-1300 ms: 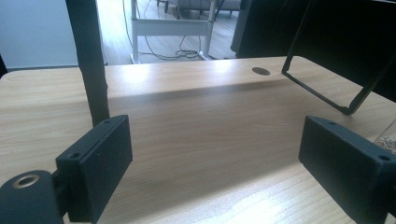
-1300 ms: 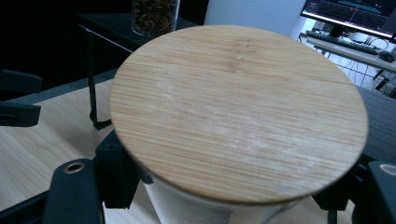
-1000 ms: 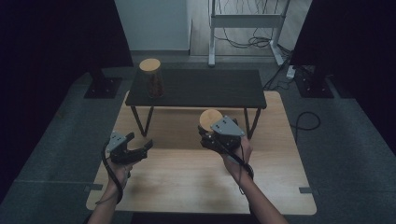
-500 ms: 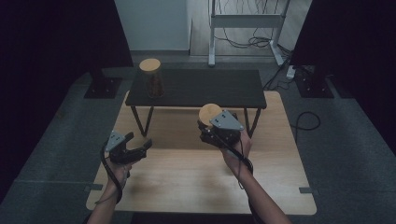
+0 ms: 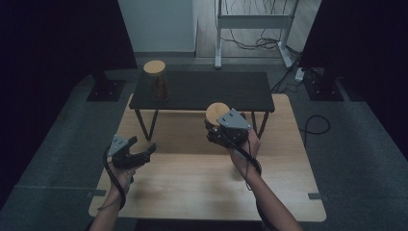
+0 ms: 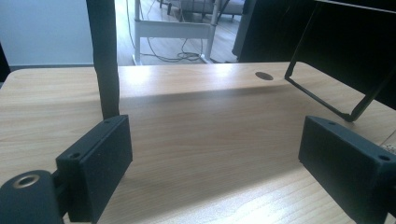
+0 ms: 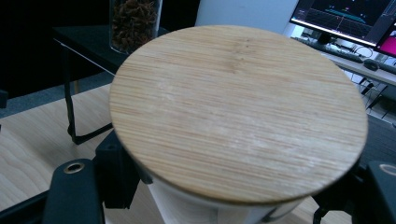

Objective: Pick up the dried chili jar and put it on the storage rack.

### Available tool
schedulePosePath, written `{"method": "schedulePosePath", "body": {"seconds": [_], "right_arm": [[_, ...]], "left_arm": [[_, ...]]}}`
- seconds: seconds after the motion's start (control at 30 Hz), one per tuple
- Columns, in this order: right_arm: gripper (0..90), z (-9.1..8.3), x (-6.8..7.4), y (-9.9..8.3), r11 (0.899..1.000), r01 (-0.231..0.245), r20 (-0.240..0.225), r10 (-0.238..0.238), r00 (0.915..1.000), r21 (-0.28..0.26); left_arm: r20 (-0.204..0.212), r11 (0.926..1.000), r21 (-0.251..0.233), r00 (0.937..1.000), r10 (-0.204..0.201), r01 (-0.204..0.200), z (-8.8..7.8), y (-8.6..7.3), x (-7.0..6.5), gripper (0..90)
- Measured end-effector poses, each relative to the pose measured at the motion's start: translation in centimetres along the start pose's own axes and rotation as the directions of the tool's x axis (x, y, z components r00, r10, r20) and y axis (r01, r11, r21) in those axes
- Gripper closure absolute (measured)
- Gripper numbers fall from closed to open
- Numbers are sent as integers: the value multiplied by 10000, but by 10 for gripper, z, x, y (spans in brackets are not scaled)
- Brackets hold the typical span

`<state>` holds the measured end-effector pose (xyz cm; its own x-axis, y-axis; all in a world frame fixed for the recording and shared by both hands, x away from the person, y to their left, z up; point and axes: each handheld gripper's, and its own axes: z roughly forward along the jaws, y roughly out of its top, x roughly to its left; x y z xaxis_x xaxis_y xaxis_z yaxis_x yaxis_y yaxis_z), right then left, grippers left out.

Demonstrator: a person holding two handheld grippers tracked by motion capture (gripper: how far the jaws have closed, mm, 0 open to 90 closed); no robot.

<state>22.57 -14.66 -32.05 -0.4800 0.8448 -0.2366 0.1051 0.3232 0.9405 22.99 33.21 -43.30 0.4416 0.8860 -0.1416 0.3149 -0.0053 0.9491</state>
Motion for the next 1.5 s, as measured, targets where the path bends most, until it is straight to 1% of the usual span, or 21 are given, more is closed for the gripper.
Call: {"method": "schedulePosePath", "body": {"seconds": [0.5, 1.0, 1.5], "right_arm": [[255, 12, -7, 10, 10000, 29, 59, -29, 10000, -16], [255, 27, -16, 18, 10000, 55, 88, -55, 9999, -4], [255, 42, -26, 28, 9995, 311, 1, -311, 9995, -43]], "left_arm": [[-10, 10000, -3, 10000, -62, 62, 1, 0, 2, 93], [244, 9997, -205, 9996, 110, -105, -3, 4, -3, 92], [164, 9999, -143, 9998, 84, -82, -1, 3, -2, 92]]}}
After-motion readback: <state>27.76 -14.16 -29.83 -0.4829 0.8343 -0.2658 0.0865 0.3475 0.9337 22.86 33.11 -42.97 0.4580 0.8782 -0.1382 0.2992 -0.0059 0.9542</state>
